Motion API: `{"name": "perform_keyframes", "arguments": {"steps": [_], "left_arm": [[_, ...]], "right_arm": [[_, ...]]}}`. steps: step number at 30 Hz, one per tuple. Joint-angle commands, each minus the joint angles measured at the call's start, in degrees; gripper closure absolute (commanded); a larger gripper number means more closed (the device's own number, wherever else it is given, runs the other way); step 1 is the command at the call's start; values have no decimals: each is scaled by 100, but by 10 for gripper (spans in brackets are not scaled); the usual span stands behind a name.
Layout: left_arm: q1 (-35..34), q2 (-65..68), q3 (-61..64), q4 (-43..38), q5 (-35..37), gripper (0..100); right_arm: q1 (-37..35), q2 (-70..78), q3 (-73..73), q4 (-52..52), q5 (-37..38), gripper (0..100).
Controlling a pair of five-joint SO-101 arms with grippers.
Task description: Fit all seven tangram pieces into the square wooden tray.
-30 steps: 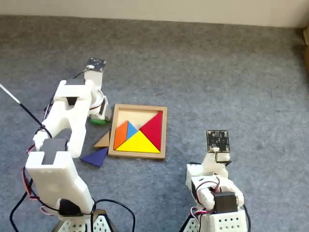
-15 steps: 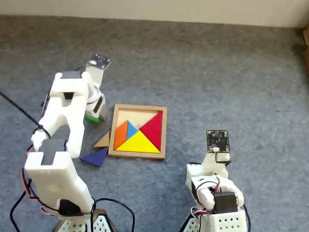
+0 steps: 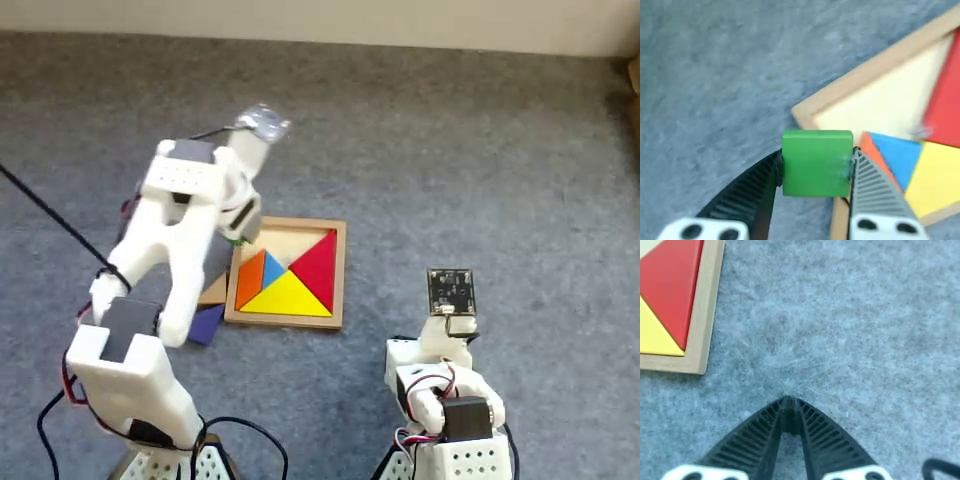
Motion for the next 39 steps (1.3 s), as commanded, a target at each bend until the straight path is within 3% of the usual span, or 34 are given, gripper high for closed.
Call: {"name": "perform_keyframes", "arguments": {"steps": [1, 13, 19, 29, 39], "left_arm": [[426, -356, -251, -53, -35, 873], [866, -347, -259, -185, 0, 759], [593, -391, -295, -158, 519, 615], [-57, -356, -295, -193, 536, 611], [-286, -347, 945, -1820, 510, 611]], "right_arm": [[22, -110, 813, 31, 62, 986], [22, -110, 813, 31, 62, 986], [22, -110, 813, 31, 62, 986], [22, -110, 813, 31, 62, 986], [22, -110, 813, 31, 62, 986]]}}
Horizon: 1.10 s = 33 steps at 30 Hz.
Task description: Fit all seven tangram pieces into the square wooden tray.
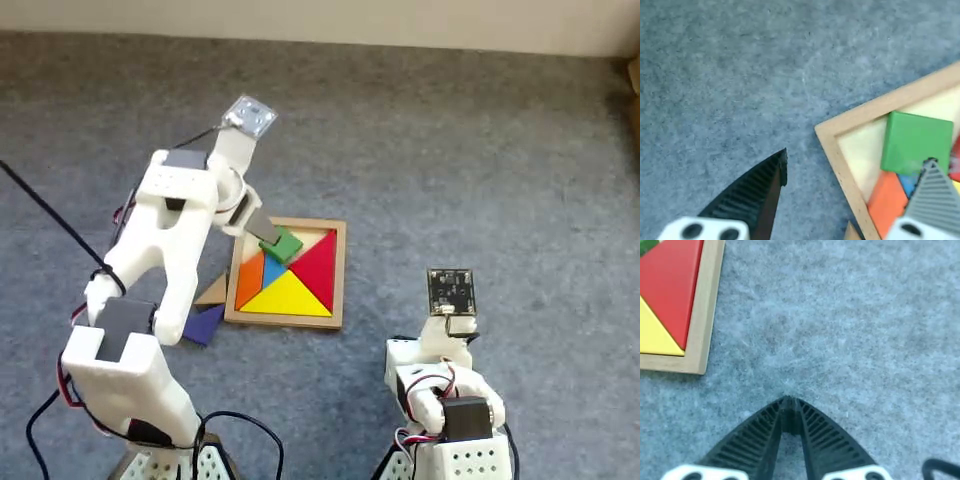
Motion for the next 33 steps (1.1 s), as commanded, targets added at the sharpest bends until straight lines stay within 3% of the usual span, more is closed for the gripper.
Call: {"name": "perform_keyframes", "arguments": {"steps": [1, 8, 24, 30, 33], "left_arm": [[92, -347, 374, -624, 0, 611], [400, -338, 980, -1169, 0, 611], [321, -1358, 998, -923, 44, 611], [338, -312, 919, -1442, 9, 611], [321, 224, 611, -1204, 0, 611]], "right_arm": [[22, -110, 813, 31, 62, 986], [22, -110, 813, 31, 62, 986], [22, -110, 813, 31, 62, 986], [22, -110, 813, 31, 62, 986], [22, -110, 813, 31, 62, 986]]}}
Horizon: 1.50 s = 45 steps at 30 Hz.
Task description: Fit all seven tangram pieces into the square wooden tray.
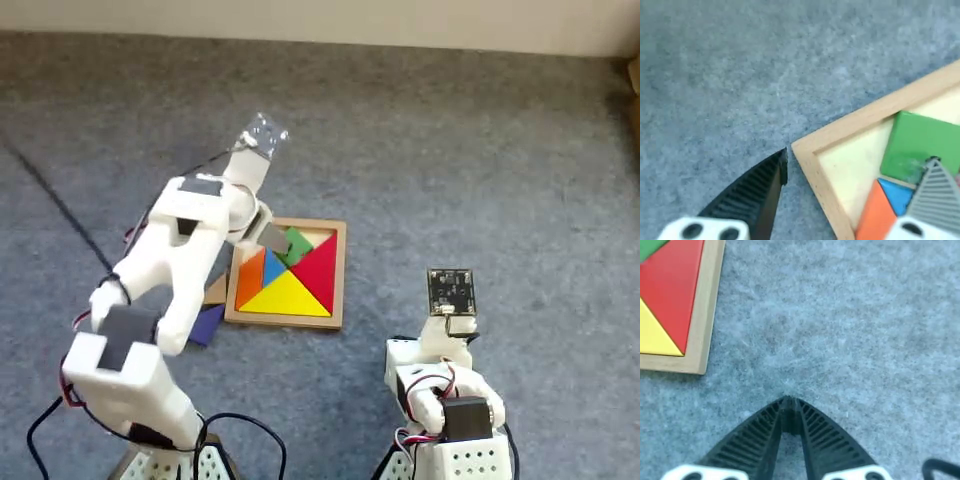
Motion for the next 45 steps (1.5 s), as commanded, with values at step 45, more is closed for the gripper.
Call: {"name": "perform_keyframes", "arguments": {"steps": [45], "left_arm": [[-1508, -1833, 1877, 378, -1943, 701]], "right_arm": [[22, -110, 813, 31, 62, 986]]}}
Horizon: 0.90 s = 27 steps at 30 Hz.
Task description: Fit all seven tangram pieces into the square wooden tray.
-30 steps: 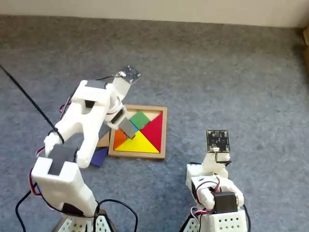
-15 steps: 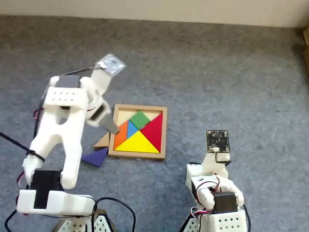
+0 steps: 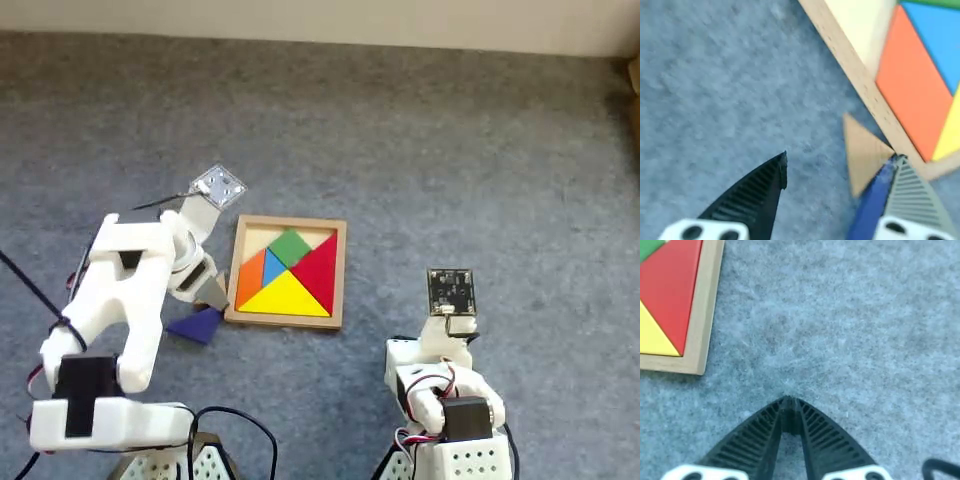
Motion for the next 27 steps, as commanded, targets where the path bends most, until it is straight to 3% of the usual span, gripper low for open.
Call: {"name": "perform_keyframes", "arguments": {"steps": [1, 13, 27], "left_arm": [[-233, -171, 48, -527, -35, 702], [-365, -171, 57, -686, -9, 705], [215, 347, -242, -686, 1327, 705]], "right_arm": [[22, -110, 813, 31, 62, 986], [22, -110, 813, 31, 62, 986], [22, -110, 813, 31, 62, 986]]}}
